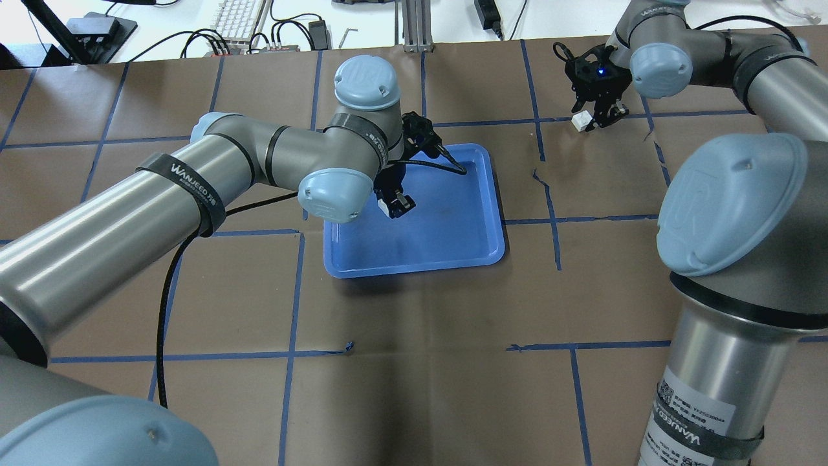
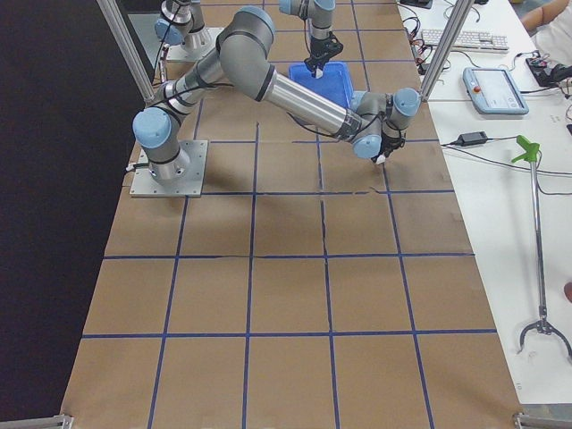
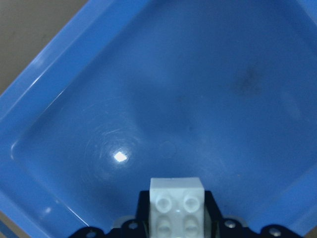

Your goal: Assemble white blocks and place on blue tray

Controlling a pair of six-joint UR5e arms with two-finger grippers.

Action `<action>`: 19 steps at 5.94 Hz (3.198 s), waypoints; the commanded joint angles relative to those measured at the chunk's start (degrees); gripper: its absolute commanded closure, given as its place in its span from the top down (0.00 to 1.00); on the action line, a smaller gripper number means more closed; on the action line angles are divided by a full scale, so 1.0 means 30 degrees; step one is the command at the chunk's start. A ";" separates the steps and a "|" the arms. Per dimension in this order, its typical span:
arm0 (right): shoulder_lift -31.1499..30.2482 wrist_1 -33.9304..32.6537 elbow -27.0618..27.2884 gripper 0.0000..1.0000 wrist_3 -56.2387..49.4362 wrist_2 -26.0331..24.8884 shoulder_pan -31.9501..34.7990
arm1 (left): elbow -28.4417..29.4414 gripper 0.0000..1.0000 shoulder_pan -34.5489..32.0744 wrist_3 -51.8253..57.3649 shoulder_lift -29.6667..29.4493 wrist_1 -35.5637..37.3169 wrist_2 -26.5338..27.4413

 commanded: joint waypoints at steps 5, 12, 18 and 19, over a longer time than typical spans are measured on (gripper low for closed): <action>-0.1769 0.0378 0.0042 0.18 0.2744 0.0617 -0.0287 | -0.0255 0.99 -0.0338 0.7839 -0.2057 0.2449 -0.0788; -0.9012 -0.1833 0.9207 0.19 1.2581 0.2083 0.2539 | 0.1298 1.00 0.2440 0.2153 0.5430 -0.5605 -0.0552; -0.5676 -0.6093 0.9708 0.20 1.5396 0.1789 0.7945 | 0.1734 1.00 0.6048 -1.3107 0.9075 -0.9415 -0.0612; -0.5557 -0.6906 1.0146 0.20 1.4808 0.1789 0.7945 | 0.1940 1.00 0.6136 -1.3139 0.9105 -0.9709 -0.0611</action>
